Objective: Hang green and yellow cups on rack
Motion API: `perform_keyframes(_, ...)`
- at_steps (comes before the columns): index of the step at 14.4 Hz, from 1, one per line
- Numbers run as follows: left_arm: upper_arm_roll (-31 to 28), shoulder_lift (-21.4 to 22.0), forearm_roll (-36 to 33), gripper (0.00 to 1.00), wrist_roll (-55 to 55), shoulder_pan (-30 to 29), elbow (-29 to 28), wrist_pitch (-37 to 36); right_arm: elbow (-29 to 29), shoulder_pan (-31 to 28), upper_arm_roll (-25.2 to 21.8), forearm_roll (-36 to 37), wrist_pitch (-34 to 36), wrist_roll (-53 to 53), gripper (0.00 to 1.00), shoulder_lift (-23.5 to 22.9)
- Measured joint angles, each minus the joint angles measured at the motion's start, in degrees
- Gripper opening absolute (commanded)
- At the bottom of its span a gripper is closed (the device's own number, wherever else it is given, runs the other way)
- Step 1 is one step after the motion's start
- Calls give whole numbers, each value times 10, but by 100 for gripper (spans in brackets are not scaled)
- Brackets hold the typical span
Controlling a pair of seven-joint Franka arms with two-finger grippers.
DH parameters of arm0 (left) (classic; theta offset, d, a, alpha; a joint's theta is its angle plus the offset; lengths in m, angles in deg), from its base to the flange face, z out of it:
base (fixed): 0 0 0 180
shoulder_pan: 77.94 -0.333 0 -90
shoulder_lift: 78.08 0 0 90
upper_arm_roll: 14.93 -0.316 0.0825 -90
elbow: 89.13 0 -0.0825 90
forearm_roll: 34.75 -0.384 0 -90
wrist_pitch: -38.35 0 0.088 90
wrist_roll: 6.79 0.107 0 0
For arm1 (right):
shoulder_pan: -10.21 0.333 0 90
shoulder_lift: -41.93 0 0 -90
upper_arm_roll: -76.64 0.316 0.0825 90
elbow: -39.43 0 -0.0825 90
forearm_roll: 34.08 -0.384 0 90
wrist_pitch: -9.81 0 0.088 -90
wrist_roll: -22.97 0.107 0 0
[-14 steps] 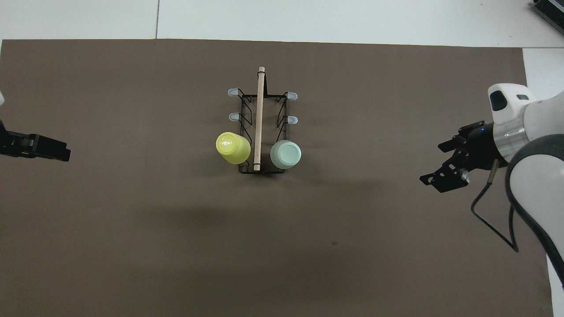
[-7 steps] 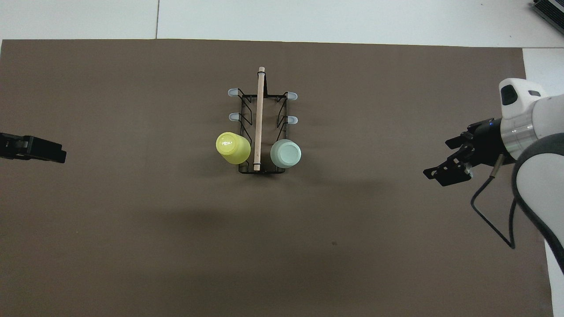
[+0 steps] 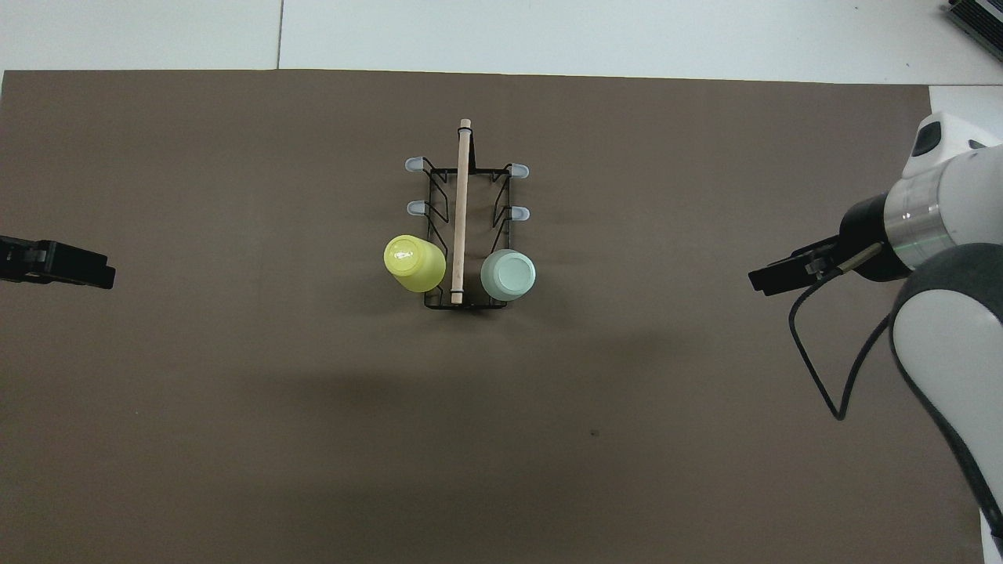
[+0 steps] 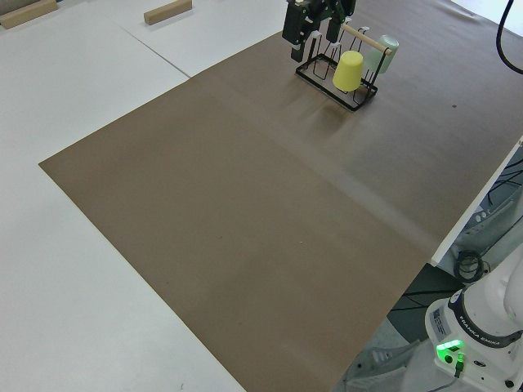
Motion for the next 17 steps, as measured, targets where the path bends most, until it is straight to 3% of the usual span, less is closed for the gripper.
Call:
perform_keyframes(6,0,0,0,100,0,0,9,-1,20,50,-54,24,12,45,100,-10)
perform_keyframes(17,-1,-1,-2,100,0,0,13,-18,29,51,-56,39,38,135,100,-13)
